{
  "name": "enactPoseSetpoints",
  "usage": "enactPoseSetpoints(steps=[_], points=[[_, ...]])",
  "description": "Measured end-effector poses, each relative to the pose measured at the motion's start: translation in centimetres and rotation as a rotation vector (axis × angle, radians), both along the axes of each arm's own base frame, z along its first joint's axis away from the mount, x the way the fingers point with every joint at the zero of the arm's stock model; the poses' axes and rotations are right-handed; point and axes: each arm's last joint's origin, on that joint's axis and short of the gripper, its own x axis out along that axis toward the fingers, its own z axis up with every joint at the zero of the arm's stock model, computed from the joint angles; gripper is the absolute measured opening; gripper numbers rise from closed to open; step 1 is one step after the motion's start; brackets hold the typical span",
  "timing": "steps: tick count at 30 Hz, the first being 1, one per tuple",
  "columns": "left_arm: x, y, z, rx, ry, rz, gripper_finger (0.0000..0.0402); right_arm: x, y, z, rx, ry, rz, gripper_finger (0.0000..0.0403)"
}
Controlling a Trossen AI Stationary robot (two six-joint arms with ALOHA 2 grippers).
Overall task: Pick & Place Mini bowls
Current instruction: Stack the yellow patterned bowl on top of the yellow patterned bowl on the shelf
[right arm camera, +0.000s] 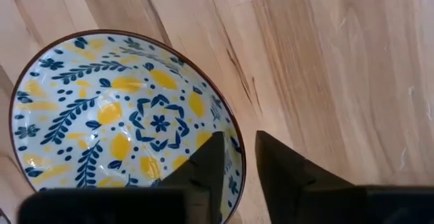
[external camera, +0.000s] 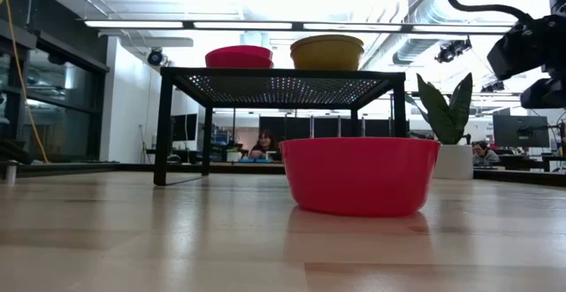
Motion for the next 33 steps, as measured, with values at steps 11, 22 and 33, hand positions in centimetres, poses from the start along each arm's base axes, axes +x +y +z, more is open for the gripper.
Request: enactPoseSetpoints(steps=[11, 22, 33], points=[[0.0, 0.0, -0.2, -0.002, 0.017, 0.002, 0.0065, 0.1, 0.3, 0.2, 0.091, 0.037, -0.101, 0.0005], [0.0, 0.0, -0.2, -0.006, 0.018, 0.002, 0.0065, 0.5, 0.7, 0.7, 0.217, 0.014, -0.208, 0.0001], [0.0, 0.0, -0.2, -0.011, 0.02, 0.003, 0.0065, -0.3, 0.0, 5.4, 0.217, -0.097, -0.301, 0.0]])
